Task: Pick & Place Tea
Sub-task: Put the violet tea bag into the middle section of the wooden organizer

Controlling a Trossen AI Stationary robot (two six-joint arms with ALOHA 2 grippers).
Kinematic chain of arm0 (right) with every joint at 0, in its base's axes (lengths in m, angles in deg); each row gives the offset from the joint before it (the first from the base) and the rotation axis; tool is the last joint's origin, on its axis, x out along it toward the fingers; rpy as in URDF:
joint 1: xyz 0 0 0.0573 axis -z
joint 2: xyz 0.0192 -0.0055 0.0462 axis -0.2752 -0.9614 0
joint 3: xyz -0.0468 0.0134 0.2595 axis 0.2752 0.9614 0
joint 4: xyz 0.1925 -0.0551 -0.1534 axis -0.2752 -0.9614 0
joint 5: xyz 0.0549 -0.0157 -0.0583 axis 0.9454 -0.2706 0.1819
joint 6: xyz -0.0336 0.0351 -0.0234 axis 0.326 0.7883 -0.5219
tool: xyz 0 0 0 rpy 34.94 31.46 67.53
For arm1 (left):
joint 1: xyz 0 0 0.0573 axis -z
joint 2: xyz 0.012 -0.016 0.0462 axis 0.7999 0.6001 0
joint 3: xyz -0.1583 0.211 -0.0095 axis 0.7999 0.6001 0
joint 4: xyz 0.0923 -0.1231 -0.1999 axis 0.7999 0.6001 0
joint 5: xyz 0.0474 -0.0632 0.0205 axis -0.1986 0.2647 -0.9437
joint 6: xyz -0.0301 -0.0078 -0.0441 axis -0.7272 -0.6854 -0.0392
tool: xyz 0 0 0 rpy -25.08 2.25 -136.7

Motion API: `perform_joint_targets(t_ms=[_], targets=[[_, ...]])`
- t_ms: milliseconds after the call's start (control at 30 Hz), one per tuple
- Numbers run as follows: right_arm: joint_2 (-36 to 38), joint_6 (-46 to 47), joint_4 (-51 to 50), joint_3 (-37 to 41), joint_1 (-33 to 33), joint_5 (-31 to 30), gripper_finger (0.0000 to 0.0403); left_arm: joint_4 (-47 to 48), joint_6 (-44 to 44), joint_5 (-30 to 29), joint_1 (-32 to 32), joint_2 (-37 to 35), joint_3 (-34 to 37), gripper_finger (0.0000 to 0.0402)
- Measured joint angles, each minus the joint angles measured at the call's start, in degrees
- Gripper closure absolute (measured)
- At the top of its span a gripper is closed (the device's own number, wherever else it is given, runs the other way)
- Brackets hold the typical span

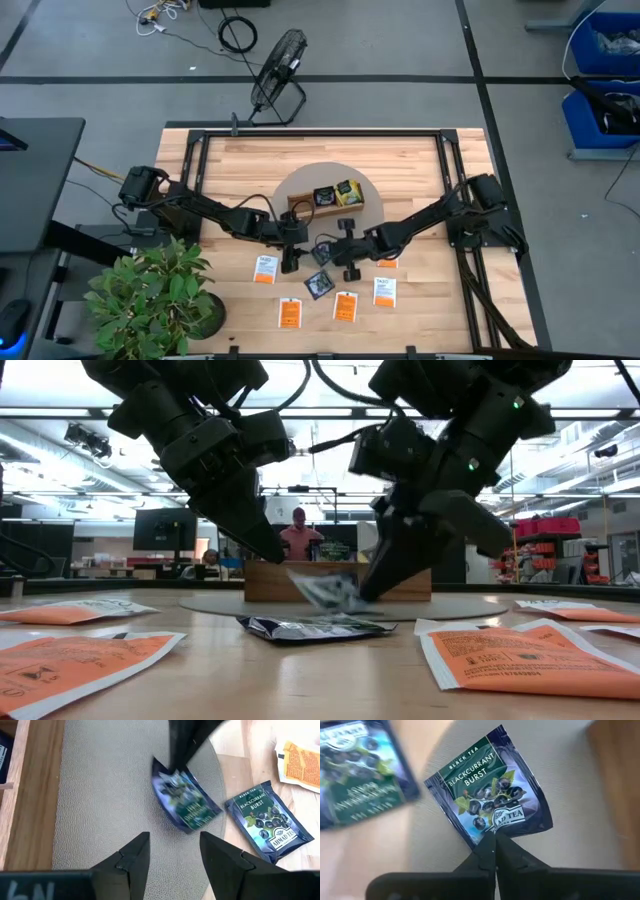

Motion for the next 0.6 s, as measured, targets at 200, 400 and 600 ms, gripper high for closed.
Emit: perform_joint_targets(t_ms=[200,400,600], targets=[[3.1,-1.5,-4.6,0.0,-0.2,-3.1,0.0403,-0.7,0.9,0.0,-0.1,0.0,0.0,0.0223],[6.3,-5.3,-6.4,-0.5,-1.6,-7.1,0.0403,-0.9,0.9,0.0,-0.2,-0.1,0.0,0.0223],[7.9,-11.6,-17.8,-4.8,-3.7,-13.7,0.0403,-2.9,1.3,0.0,-0.2,-2.6,0.0,0.0223]])
